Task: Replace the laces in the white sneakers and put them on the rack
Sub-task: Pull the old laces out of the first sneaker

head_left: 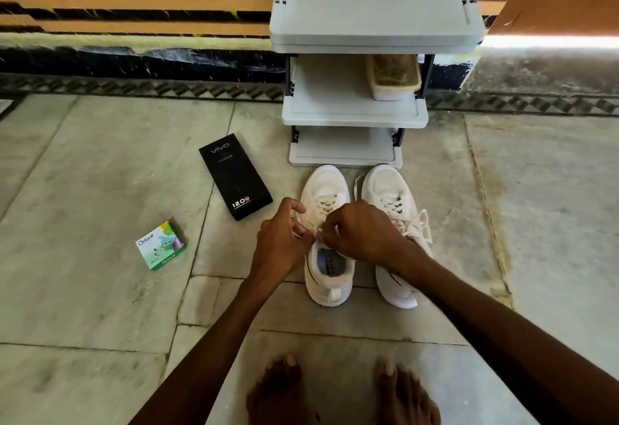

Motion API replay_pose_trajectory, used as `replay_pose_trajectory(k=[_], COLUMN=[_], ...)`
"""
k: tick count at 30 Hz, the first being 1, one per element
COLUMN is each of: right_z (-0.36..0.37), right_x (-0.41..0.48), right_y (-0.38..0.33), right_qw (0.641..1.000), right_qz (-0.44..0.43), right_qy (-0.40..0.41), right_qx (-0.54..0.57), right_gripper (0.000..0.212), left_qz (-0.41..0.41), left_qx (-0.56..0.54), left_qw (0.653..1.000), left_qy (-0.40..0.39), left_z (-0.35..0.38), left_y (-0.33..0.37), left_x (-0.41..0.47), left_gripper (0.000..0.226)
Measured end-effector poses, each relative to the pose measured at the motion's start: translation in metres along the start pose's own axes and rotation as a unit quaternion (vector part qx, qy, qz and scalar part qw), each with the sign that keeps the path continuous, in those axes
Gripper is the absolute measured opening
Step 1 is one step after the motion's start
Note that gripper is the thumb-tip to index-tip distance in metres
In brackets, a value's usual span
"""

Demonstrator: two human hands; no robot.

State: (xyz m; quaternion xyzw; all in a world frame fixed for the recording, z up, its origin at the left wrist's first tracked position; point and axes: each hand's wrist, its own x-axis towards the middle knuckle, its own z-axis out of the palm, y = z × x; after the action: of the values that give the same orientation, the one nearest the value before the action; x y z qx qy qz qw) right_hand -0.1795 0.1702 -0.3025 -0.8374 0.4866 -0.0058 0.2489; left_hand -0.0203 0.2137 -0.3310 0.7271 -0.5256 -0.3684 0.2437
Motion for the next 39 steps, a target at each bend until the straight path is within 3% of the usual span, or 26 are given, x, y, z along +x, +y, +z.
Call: replay_pose_trajectory(k=[5,12,18,20,23,25,29,31,36,39], right_z=[0.019,0.018,0.018,0.014,-0.001,-0.014,-0.038,-0.041,-0.041,-0.045], right_x=[0.000,-0.004,-0.002,0.000,-0.007,-0.017,-0.029,-0.032,-0.036,-0.032], right_y=[-0.014,-0.016,-0.012,-0.013,-0.012,-0.010,-0.001,0.005,0.009,0.010], right_qw=[0.990,0.986,0.983,0.988,0.987,0.970,0.924,0.908,0.879,0.866], right_qz=[0.011,-0.015,-0.049,-0.061,-0.107,-0.139,-0.117,-0.097,-0.092,-0.070], right_qy=[0.035,0.086,0.072,0.036,-0.089,-0.194,-0.364,-0.407,-0.467,-0.494], right_qx=[-0.138,-0.144,-0.159,-0.136,-0.084,-0.042,-0.008,0.000,0.011,-0.042], right_gripper=[0.023,0.023,0.021,0.025,0.019,0.014,0.018,0.008,0.010,0.011], left_qz=[-0.022,-0.018,-0.023,-0.039,-0.072,-0.087,-0.069,-0.058,-0.030,-0.016], left_qx=[-0.041,-0.053,-0.046,-0.052,-0.087,-0.105,-0.109,-0.088,-0.024,0.023], left_qw=[0.999,0.998,0.999,0.998,0.994,0.991,0.992,0.994,0.999,1.000], left_qy=[-0.013,-0.011,-0.011,-0.003,0.005,0.008,0.007,0.008,0.003,0.000], left_z=[-0.002,-0.003,-0.003,-0.002,-0.003,-0.002,0.000,0.002,0.006,0.007], left_y=[-0.002,-0.002,0.002,0.003,0.002,0.003,0.004,0.004,0.009,0.014], left_x=[0.003,0.001,0.000,0.001,0.001,0.000,-0.001,0.000,0.001,0.000], left_gripper=[0.043,0.043,0.042,0.040,0.035,0.033,0.029,0.027,0.028,0.025])
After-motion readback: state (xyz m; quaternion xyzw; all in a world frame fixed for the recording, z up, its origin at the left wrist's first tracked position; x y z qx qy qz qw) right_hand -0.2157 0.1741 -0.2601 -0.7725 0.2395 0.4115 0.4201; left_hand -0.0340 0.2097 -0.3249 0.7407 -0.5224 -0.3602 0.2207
